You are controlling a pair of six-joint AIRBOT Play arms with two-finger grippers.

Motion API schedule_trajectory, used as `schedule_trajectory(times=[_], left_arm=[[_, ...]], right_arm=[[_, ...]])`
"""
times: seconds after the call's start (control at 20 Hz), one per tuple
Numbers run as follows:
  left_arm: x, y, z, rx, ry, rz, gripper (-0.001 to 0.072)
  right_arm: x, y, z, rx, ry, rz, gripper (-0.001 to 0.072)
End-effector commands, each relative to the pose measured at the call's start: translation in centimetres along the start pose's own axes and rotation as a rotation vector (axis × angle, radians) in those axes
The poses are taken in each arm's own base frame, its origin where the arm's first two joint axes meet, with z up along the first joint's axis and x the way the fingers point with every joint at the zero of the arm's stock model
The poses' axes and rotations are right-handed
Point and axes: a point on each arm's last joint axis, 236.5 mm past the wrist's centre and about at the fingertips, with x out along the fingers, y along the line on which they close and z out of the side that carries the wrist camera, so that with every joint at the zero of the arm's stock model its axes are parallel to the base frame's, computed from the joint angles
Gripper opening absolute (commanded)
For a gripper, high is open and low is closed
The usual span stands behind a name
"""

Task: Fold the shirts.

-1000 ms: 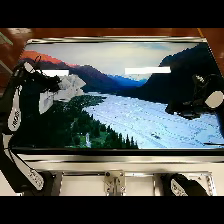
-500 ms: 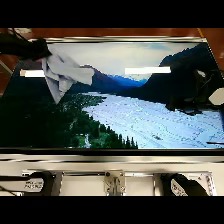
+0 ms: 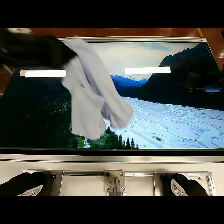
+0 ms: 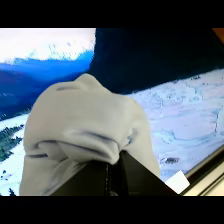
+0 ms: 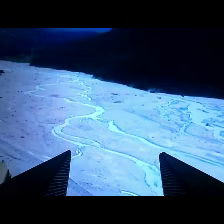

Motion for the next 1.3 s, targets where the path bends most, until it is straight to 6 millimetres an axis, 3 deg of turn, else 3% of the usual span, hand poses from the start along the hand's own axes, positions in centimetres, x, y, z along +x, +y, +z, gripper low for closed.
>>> schedule_trajectory(times=[0.0,0.1,0.25,0.3,0.35,0.45,0.6,0.7,0.8,0.9,0.95,1.1,1.25], left_arm=[[7.4,-3.3,-6.9,-0.026,0.144,-0.054,0.0034],[12.5,-3.8,-12.2,-0.085,0.230,-0.057,0.0034],[17.8,-2.0,-20.5,-0.149,0.399,0.003,0.0042],[18.8,-1.1,-22.4,-0.172,0.445,0.025,0.0255],[19.5,-0.1,-23.2,-0.232,0.470,0.045,0.0701],[19.3,2.5,-21.9,-0.323,0.450,0.064,0.0720],[15.1,8.9,-18.0,-0.384,0.383,0.120,0.0720],[10.0,13.0,-19.3,-0.390,0.479,0.175,0.0720],[6.2,15.0,-22.7,-0.439,0.572,0.211,0.0720],[4.8,15.1,-27.3,-0.507,0.620,0.221,0.0720],[5.1,14.4,-29.6,-0.551,0.636,0.200,0.0720],[8.2,11.3,-35.8,-0.747,0.633,0.087,0.0720],[11.2,9.2,-38.5,-0.828,0.589,0.043,0.0718]], right_arm=[[-0.4,-1.0,-2.3,-0.038,0.107,-0.043,0.0669],[0.8,-1.1,-4.3,-0.027,0.172,-0.035,0.0669],[4.0,-0.9,-7.9,0.003,0.272,0.003,0.0670],[5.4,-0.8,-9.1,0.013,0.293,0.016,0.0671],[6.7,-0.8,-10.0,0.029,0.302,0.024,0.0671],[8.3,-0.5,-11.0,0.041,0.301,0.051,0.0671],[8.4,-2.1,-10.8,0.017,0.286,0.038,0.0675],[8.1,-5.4,-12.4,0.120,0.343,0.017,0.0675],[8.5,-7.0,-13.7,0.306,0.356,0.084,0.0675],[9.6,-6.2,-15.9,0.427,0.379,0.191,0.0675],[10.2,-5.6,-17.7,0.446,0.421,0.213,0.0675],[11.6,-3.0,-21.6,0.481,0.504,0.295,0.0675],[12.3,-1.4,-24.1,0.488,0.582,0.325,0.0675]])
